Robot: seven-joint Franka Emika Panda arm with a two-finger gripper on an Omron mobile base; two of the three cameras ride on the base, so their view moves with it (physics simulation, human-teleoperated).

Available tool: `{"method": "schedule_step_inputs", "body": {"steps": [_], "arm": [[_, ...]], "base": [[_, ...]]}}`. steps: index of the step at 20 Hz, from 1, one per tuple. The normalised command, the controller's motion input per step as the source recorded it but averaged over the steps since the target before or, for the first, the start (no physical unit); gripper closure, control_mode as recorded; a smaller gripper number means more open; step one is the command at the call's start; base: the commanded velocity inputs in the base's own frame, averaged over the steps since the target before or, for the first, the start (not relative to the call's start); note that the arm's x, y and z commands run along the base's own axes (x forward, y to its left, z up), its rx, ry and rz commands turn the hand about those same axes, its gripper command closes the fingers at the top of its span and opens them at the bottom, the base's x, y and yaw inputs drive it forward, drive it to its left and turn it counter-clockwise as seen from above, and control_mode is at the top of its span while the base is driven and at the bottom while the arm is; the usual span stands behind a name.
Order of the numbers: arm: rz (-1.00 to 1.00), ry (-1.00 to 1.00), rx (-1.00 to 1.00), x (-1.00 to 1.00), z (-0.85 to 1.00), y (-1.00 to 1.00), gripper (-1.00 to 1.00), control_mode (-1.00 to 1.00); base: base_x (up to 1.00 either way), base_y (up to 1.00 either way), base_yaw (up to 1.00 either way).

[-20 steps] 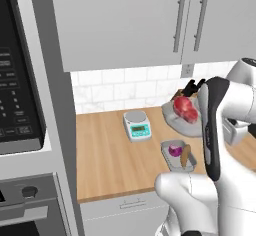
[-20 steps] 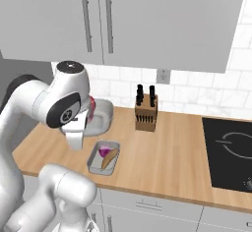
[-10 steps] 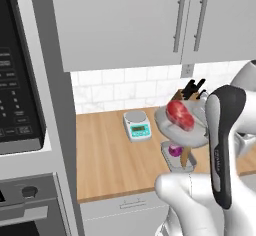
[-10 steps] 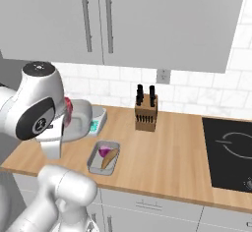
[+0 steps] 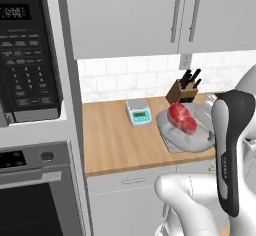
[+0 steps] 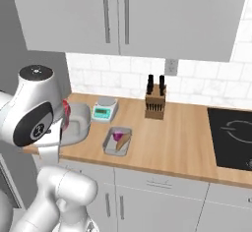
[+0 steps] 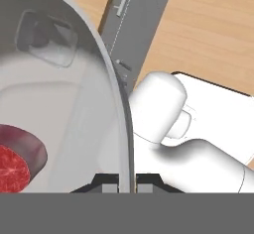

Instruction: Take the meat container that has the steak and place it on the second highest rack of the freezer. Then take the vegetable container that has the sweet potato and onion and place it on the highest rack of the freezer.

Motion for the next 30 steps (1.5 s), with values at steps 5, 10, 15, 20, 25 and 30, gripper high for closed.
{"method": "schedule_step_inputs", "body": {"steps": [5,10,15,20,25,30], "arm": [[0.0,0.0,0.0,0.0,0.0,0.0,1.0,1.0],[0.0,0.0,0.0,0.0,0.0,0.0,1.0,1.0],[0.0,0.0,0.0,0.0,0.0,0.0,1.0,1.0],[0.0,0.0,0.0,0.0,0.0,0.0,1.0,1.0],[0.0,0.0,0.0,0.0,0.0,0.0,1.0,1.0],[0.0,0.0,0.0,0.0,0.0,0.0,1.0,1.0]], "base": [[-0.63,0.76,0.04],[-0.14,1.0,0.16],[-0.14,1.0,0.17],[-0.19,1.0,0.14],[-0.21,1.0,0.05],[-0.46,1.0,0.0]]}}
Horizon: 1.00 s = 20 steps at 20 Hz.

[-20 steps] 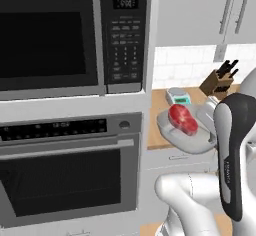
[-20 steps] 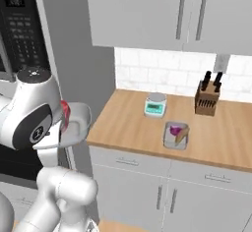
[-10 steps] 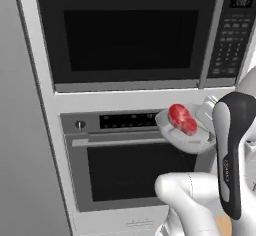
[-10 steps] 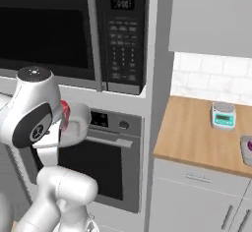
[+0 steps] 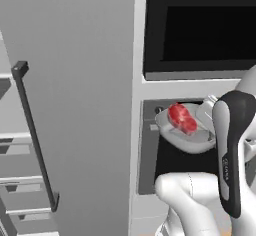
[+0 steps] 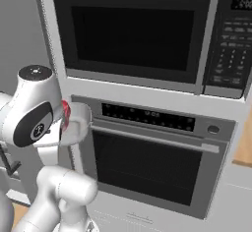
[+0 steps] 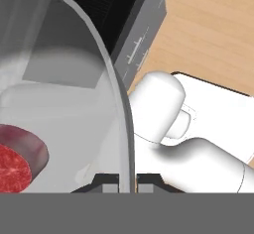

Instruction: Take the meat container that has the steak and place it on the second highest rack of the freezer. Then take the vegetable container that has the sweet potato and onion and place it on the highest rack of the freezer.

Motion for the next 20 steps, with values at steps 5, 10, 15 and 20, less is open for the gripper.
{"method": "schedule_step_inputs", "body": {"steps": [5,10,15,20], "arm": [[0.0,0.0,0.0,0.0,0.0,0.0,1.0,1.0],[0.0,0.0,0.0,0.0,0.0,0.0,1.0,1.0],[0.0,0.0,0.0,0.0,0.0,0.0,1.0,1.0],[0.0,0.0,0.0,0.0,0.0,0.0,1.0,1.0]], "base": [[-0.35,1.0,-0.06],[-0.08,1.0,-0.12],[-0.04,0.93,-0.11],[0.01,0.75,-0.09]]}}
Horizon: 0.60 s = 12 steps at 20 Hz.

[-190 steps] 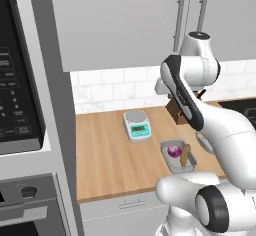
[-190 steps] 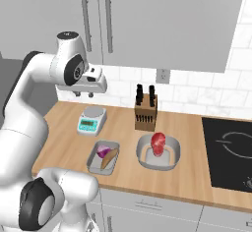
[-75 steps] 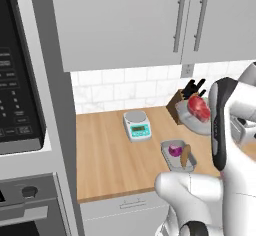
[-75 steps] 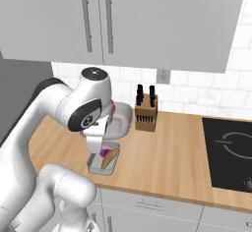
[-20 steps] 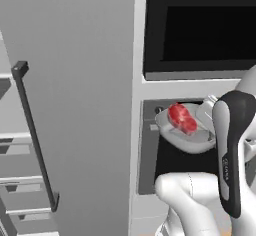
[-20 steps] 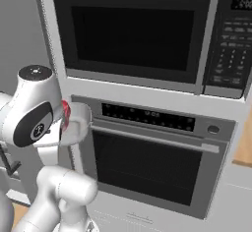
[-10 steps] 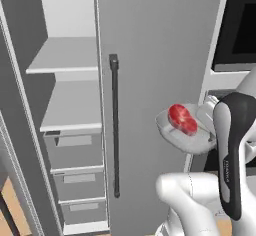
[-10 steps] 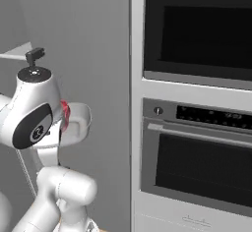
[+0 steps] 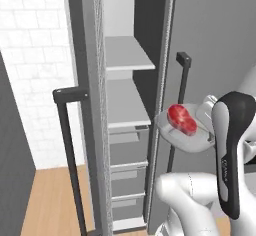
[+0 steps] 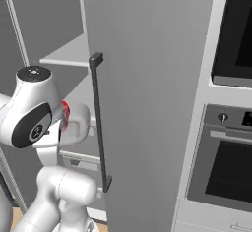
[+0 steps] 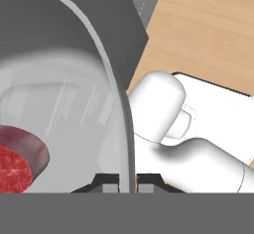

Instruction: Take the meat container that has the steak and place it on the second highest rack of the freezer. Then take the vegetable container that has the sweet potato and onion and place it on the highest rack of the freezer.

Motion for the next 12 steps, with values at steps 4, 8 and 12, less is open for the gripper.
{"method": "schedule_step_inputs", "body": {"steps": [4,8,12], "arm": [[0.0,0.0,0.0,0.0,0.0,0.0,1.0,1.0],[0.0,0.0,0.0,0.0,0.0,0.0,1.0,1.0],[-0.05,0.0,-0.03,0.19,0.0,0.36,1.0,-1.0]], "base": [[0.41,0.52,-0.07],[0.59,0.44,-0.06],[0.15,0.11,-0.02]]}}
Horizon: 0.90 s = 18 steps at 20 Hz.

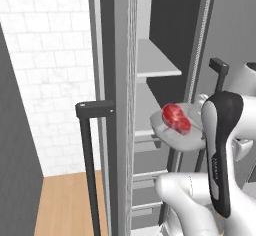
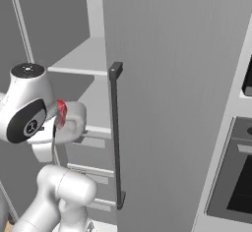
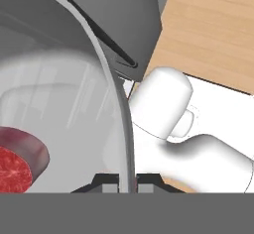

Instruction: Take the meat container that has the steak and place it on the second highest rack of the freezer. Then take the vegetable container that has the sweet potato and onion and place it on the highest rack of the freezer.

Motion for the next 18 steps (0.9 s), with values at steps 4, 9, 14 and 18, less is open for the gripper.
{"method": "schedule_step_inputs", "body": {"steps": [4,9,14,18], "arm": [[-0.1,0.0,-0.01,0.38,-0.07,0.06,1.0,-1.0],[-0.12,0.02,0.0,0.55,-0.46,0.0,1.0,-1.0],[-0.07,0.0,0.0,0.64,-0.52,0.01,1.0,-1.0],[-0.02,0.0,0.0,0.85,-0.41,0.16,1.0,-1.0]], "base": [[0.0,0.0,0.0],[0.0,0.0,0.0],[0.0,0.0,0.0],[0.0,0.0,0.0]]}}
